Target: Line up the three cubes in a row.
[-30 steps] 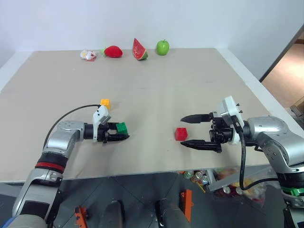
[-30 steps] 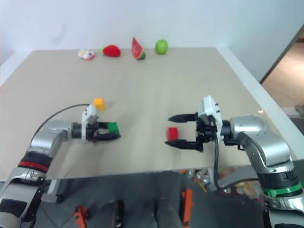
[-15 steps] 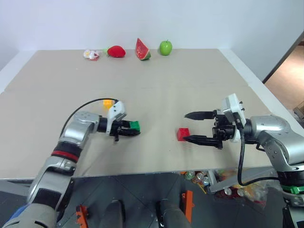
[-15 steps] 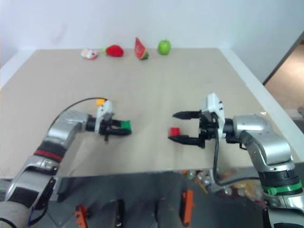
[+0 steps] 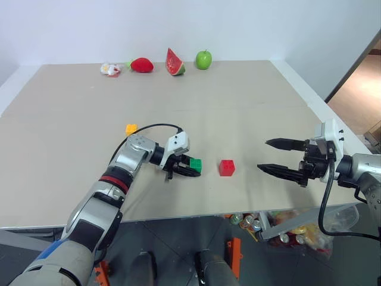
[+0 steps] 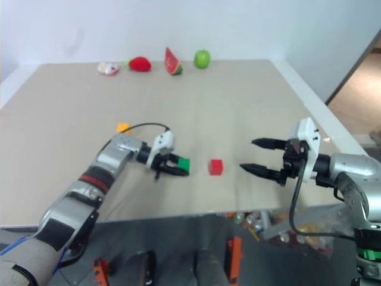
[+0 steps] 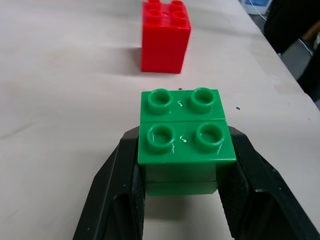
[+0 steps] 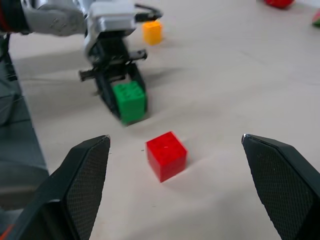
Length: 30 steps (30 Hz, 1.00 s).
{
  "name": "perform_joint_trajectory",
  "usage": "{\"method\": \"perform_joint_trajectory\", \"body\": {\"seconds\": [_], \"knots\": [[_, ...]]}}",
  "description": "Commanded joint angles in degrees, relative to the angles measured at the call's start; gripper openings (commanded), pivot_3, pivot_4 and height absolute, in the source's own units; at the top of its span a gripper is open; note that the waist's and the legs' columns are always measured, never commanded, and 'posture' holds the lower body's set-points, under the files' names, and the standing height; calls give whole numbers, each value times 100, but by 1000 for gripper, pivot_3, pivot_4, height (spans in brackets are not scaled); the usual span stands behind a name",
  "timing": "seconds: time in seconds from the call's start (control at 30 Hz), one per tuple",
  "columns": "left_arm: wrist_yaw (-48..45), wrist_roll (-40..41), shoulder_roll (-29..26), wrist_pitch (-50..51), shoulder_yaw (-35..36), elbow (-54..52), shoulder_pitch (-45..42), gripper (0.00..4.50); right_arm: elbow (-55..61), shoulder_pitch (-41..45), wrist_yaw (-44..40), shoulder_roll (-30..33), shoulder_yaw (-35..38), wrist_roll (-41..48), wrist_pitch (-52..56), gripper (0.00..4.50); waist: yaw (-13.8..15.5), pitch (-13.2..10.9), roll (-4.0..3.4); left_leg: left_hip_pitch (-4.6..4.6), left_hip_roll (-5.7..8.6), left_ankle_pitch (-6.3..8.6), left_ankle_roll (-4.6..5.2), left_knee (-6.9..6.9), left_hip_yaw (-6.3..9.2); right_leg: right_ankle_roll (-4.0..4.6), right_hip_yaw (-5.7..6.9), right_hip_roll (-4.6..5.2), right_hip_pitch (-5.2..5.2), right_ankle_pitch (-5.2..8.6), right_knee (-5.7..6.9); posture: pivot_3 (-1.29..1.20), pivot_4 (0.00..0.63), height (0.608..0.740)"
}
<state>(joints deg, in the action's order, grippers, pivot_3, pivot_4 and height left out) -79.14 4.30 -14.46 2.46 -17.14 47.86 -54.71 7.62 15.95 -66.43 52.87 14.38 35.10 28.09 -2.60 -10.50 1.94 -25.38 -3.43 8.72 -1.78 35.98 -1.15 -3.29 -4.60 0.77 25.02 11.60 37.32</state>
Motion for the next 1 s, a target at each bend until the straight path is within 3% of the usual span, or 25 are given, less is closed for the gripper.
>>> {"method": "perform_joint_trajectory", "body": {"seconds": [0.03,0.37,1.0], "knots": [[76,-115,-3,-273,71,180,-177,1354,268,-13,86,9,207,126,29,4370,1,0,0,0,0,0,0,1,2,0,0,-1,0,0,0,0,150,740],[187,-120,-143,-422,212,180,-50,1354,135,339,120,-60,-47,106,53,4370,-5,0,0,3,5,0,0,8,5,-1,-9,-3,-3,-5,0,0,150,740],[95,134,-167,314,358,-669,305,1354,-196,790,-54,-91,-331,-36,13,4370,-10,0,0,2,6,0,1,6,9,-3,-16,-10,0,-7,0,0,150,740]]}}
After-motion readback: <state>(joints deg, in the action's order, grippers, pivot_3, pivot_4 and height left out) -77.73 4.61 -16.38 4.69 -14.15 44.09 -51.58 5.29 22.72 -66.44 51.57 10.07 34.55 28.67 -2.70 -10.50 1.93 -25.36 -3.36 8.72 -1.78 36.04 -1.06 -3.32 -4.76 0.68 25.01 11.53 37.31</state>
